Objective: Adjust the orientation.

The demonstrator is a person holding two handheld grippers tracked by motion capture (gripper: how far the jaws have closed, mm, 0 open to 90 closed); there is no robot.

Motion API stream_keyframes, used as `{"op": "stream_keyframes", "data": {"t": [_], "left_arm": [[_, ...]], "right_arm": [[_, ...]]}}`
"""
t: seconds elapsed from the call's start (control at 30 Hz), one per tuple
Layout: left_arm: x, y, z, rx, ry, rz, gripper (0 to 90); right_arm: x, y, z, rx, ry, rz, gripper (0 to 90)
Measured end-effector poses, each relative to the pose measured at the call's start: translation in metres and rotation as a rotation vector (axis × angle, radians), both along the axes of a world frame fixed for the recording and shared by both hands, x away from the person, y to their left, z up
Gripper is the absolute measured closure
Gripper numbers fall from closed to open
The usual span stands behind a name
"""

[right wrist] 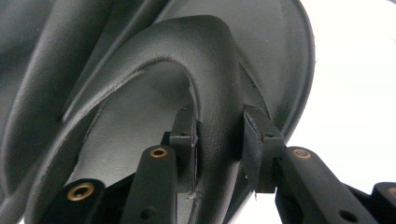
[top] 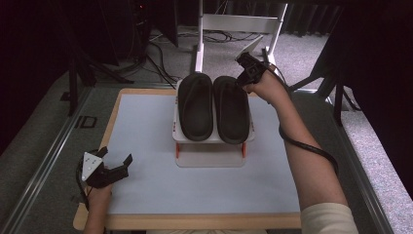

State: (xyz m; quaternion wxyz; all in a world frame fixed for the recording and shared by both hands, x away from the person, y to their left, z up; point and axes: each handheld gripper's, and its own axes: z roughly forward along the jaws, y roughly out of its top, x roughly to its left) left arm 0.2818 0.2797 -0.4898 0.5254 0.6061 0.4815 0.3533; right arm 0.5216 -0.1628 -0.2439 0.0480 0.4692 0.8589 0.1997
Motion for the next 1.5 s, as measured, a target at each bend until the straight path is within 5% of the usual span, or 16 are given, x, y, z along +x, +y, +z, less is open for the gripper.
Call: {"op": "stream_keyframes", "data": {"t": [0.53, 0.77, 1.0, 1.1, 1.3, 1.5], "left_arm": [[0.0, 0.0, 0.0, 0.0, 0.0, -0.001, 1.2], [0.0, 0.0, 0.0, 0.0, 0.001, 0.0, 1.2], [0.0, 0.0, 0.0, 0.0, 0.002, 0.001, 1.2], [0.0, 0.0, 0.0, 0.0, 0.003, 0.001, 1.2], [0.0, 0.0, 0.0, 0.001, 0.004, 0.001, 1.2], [0.0, 0.0, 0.0, 0.001, 0.004, 0.001, 1.2]], "right_arm": [[-0.002, 0.006, 0.001, 0.032, 0.014, -0.025, 65.8], [-0.008, -0.002, 0.009, 0.043, -0.085, 0.008, 50.2], [-0.015, -0.015, 0.018, 0.109, -0.115, 0.006, 35.1], [-0.021, -0.022, 0.016, 0.152, -0.112, 0.062, 24.1], [-0.028, -0.035, 0.014, 0.217, -0.136, 0.067, 22.3], [-0.035, -0.045, 0.013, 0.217, -0.195, 0.077, 18.8]]}}
